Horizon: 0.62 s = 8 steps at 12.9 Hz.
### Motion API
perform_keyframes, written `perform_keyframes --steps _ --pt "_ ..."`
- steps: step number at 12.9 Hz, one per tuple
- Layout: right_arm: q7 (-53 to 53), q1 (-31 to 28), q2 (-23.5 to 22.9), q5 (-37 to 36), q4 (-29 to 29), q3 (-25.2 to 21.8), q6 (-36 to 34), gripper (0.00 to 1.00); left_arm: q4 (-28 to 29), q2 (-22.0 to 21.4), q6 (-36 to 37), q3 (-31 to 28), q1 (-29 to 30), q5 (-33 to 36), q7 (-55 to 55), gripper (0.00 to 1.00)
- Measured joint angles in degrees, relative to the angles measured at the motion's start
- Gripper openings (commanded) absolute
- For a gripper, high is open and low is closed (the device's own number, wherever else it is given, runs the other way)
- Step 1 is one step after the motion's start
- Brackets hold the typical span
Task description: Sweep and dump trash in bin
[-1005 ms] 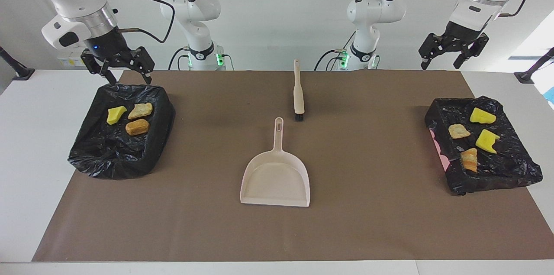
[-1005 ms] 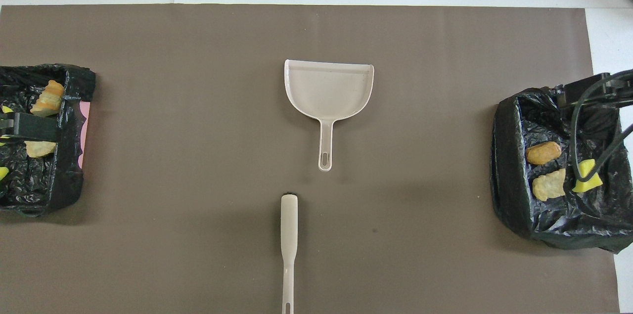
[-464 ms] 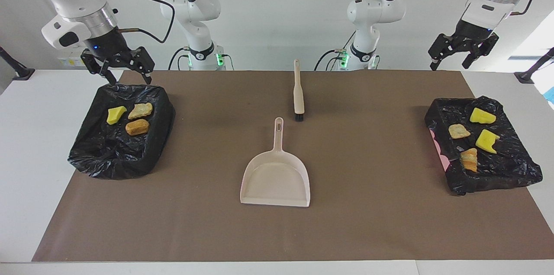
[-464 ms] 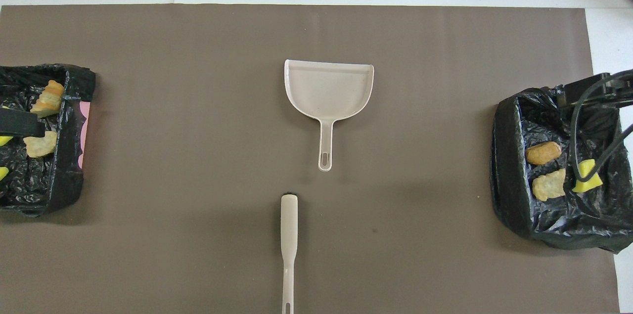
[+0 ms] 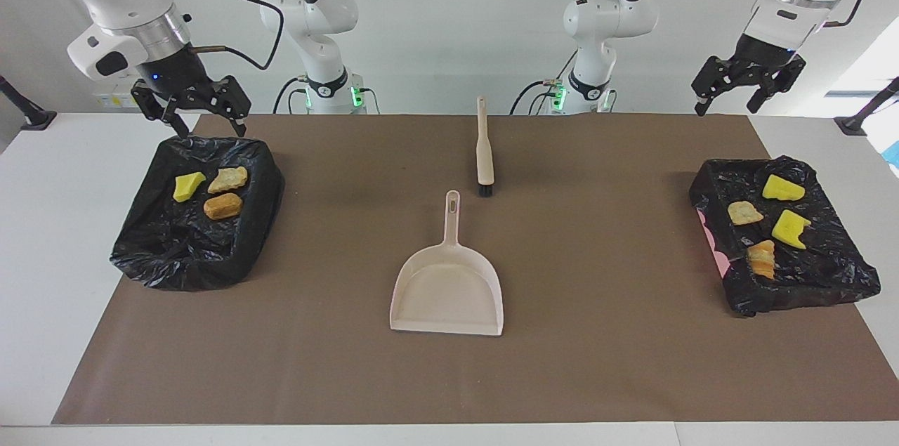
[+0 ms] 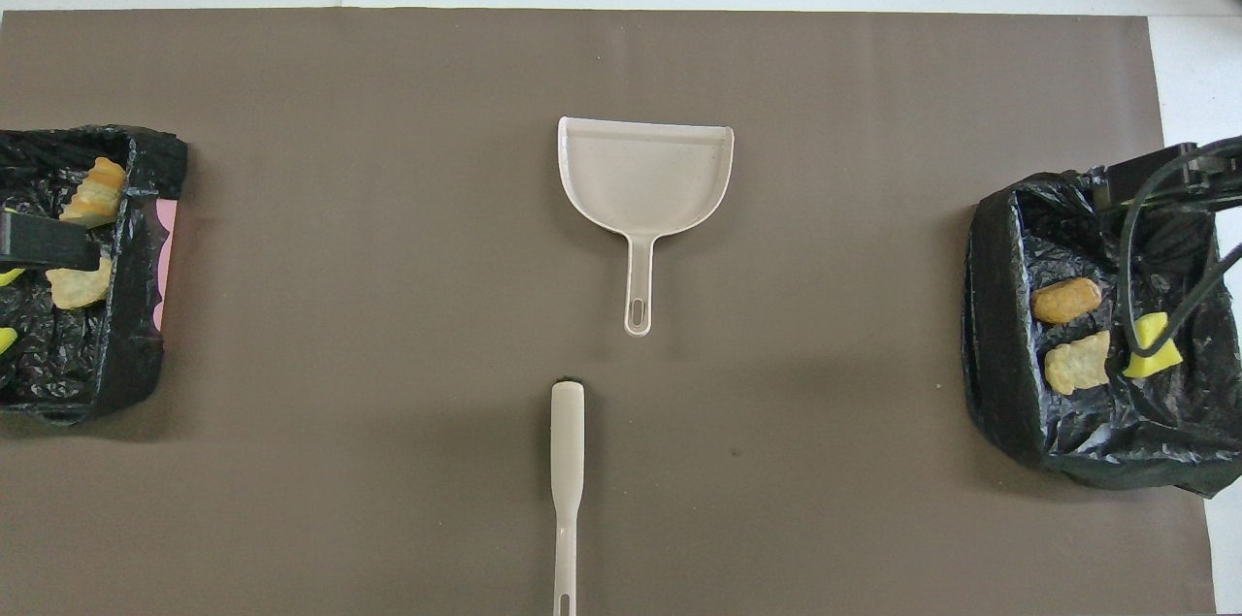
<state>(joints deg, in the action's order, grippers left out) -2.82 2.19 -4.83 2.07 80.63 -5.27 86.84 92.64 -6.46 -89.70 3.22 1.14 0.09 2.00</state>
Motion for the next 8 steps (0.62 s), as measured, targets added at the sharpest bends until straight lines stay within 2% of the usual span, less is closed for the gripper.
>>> perform_keyframes --steps 8 --pt "0.0 0.0 0.0 0.0 0.0 0.0 0.0 1.00 1.8 -1.3 -0.2 0.5 -0.1 0.0 0.0 1.00"
